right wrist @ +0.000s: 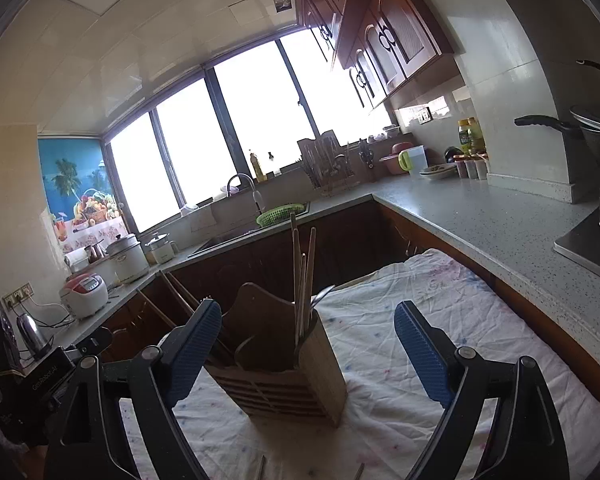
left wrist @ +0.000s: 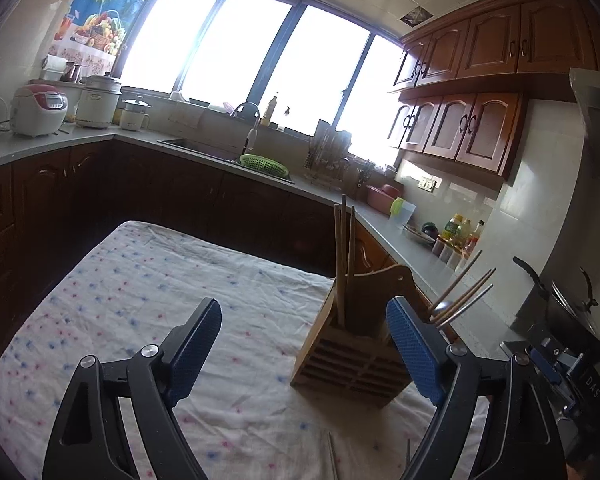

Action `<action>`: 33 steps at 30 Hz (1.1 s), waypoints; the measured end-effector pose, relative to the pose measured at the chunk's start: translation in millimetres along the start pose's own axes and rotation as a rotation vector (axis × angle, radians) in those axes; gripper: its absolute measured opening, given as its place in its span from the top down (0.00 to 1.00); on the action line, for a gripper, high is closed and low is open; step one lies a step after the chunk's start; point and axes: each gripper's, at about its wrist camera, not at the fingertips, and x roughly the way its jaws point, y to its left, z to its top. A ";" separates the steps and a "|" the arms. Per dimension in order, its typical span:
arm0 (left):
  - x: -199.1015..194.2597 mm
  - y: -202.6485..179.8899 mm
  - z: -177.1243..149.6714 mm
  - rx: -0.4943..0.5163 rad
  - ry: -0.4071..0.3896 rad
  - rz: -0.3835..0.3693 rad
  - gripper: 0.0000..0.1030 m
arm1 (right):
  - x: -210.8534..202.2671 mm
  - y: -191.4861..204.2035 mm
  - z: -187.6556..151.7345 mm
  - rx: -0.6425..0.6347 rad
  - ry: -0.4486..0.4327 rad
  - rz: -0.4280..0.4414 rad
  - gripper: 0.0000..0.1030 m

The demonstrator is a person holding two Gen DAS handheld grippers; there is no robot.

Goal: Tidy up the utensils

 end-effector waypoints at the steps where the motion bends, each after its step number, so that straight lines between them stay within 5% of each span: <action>1: -9.9 0.8 -5.4 0.001 -0.001 0.004 0.17 | -4.9 0.4 -5.4 -0.004 0.007 0.000 0.12; 13: -116.7 8.8 -53.9 0.027 0.000 0.061 0.13 | -72.4 5.8 -58.7 0.002 0.058 0.039 0.10; 22: -149.6 2.3 -69.4 0.061 0.026 0.060 0.13 | -97.2 9.4 -91.4 -0.025 0.082 0.018 0.07; 33: -201.2 -18.1 -78.5 0.181 -0.097 0.082 0.01 | -156.3 36.9 -87.6 -0.202 -0.096 -0.029 0.00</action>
